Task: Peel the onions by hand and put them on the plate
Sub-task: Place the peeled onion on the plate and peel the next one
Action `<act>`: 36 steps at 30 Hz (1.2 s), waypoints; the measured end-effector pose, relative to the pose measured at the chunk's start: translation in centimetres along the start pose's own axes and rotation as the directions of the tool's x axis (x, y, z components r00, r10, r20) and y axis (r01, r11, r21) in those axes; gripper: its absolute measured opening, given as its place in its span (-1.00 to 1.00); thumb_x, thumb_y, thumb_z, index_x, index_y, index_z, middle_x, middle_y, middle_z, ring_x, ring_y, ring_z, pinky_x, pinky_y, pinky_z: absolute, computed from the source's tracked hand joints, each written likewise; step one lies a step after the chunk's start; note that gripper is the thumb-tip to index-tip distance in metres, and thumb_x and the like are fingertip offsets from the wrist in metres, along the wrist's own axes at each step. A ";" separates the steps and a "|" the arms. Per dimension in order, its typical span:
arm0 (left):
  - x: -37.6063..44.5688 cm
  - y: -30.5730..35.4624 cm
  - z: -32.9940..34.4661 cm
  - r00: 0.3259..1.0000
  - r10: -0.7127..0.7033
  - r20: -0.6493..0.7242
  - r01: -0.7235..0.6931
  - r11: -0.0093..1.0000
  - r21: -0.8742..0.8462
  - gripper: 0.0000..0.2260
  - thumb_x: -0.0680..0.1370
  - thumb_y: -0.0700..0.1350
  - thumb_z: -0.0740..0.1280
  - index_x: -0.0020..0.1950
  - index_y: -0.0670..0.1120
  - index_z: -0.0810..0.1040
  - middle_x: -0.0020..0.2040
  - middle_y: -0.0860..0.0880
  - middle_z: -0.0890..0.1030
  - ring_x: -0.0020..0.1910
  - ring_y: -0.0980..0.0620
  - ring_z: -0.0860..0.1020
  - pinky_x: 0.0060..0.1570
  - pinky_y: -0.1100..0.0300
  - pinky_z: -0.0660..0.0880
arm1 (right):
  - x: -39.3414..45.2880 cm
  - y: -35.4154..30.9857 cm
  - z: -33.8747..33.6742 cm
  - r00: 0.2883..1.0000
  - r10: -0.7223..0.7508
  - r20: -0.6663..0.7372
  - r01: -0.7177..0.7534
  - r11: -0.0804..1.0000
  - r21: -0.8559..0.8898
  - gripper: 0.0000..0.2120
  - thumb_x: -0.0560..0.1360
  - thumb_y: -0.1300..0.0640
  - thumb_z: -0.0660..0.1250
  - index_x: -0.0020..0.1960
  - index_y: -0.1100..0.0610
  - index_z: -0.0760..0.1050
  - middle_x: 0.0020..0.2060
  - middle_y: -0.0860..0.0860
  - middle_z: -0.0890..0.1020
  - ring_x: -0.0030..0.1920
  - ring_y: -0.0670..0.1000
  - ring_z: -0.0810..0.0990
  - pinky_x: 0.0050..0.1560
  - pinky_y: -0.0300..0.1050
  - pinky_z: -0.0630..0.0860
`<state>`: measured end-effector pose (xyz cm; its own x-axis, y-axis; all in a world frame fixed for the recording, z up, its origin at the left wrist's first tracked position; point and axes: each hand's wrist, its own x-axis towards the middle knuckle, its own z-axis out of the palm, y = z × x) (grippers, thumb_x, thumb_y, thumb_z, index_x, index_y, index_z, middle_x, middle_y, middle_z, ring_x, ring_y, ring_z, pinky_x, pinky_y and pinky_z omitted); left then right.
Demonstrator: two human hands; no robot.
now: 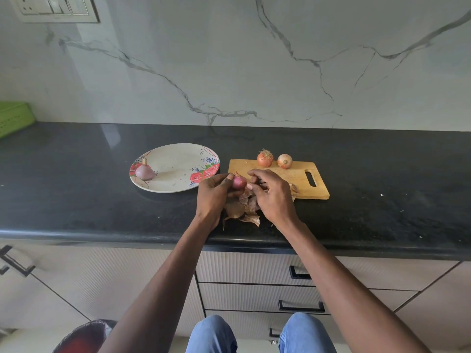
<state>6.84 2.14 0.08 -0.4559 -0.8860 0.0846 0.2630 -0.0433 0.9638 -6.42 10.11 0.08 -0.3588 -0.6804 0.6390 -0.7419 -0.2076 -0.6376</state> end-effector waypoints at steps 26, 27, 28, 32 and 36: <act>-0.1 0.6 0.2 0.998 -0.065 0.001 0.065 0.996 -0.063 -0.83 0.63 -0.17 0.35 -0.02 -0.24 0.68 -0.12 -0.26 0.71 -0.13 -0.15 0.71 -0.06 0.07 0.65 | -0.2 0.5 1.1 0.987 -0.129 0.100 0.146 0.971 -0.187 -0.90 0.54 0.38 0.25 -0.05 0.22 0.42 -0.11 0.01 0.45 -0.13 -0.01 0.46 -0.20 -0.16 0.44; -0.1 0.6 0.2 0.997 -0.075 0.000 0.075 0.994 -0.076 -0.81 0.64 -0.16 0.34 0.00 -0.26 0.66 -0.11 -0.27 0.71 -0.14 -0.14 0.71 -0.08 0.09 0.65 | -0.2 0.6 1.1 0.988 -0.131 0.087 0.145 0.973 -0.181 -0.91 0.55 0.38 0.25 -0.05 0.22 0.42 -0.12 0.02 0.46 -0.13 0.00 0.47 -0.19 -0.13 0.46; -0.1 0.6 0.2 0.996 -0.085 0.002 0.085 0.992 -0.092 -0.80 0.65 -0.15 0.33 0.03 -0.29 0.65 -0.10 -0.28 0.71 -0.14 -0.15 0.71 -0.10 0.11 0.66 | -0.2 0.6 1.1 0.988 -0.137 0.075 0.148 0.973 -0.178 -0.92 0.55 0.37 0.24 -0.04 0.22 0.42 -0.12 0.03 0.47 -0.13 0.00 0.47 -0.19 -0.11 0.47; 0.1 0.7 0.3 0.997 -0.075 0.031 0.078 0.990 -0.117 -0.85 0.68 -0.17 0.28 0.09 -0.21 0.60 -0.08 -0.26 0.70 -0.18 -0.13 0.70 -0.13 0.11 0.67 | -0.2 0.7 1.1 0.988 -0.145 0.059 0.154 0.969 -0.192 -0.93 0.56 0.37 0.23 -0.03 0.23 0.41 -0.11 0.04 0.47 -0.13 0.00 0.46 -0.20 -0.11 0.45; 0.2 1.1 0.3 0.992 -0.092 0.087 0.106 0.978 -0.179 -0.86 0.65 -0.20 0.30 0.19 -0.18 0.58 -0.01 -0.23 0.69 -0.13 -0.10 0.71 -0.08 0.11 0.67 | -0.3 0.5 1.0 0.992 -0.115 0.060 0.123 0.978 -0.171 -0.90 0.56 0.41 0.24 -0.03 0.24 0.41 -0.13 0.00 0.45 -0.17 -0.12 0.40 -0.24 -0.32 0.37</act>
<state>6.72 2.07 1.21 -0.5506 -0.8346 0.0173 0.3611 -0.2195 0.9063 -6.13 9.45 -0.88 -0.2370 -0.6929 0.6810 -0.8662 -0.1667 -0.4711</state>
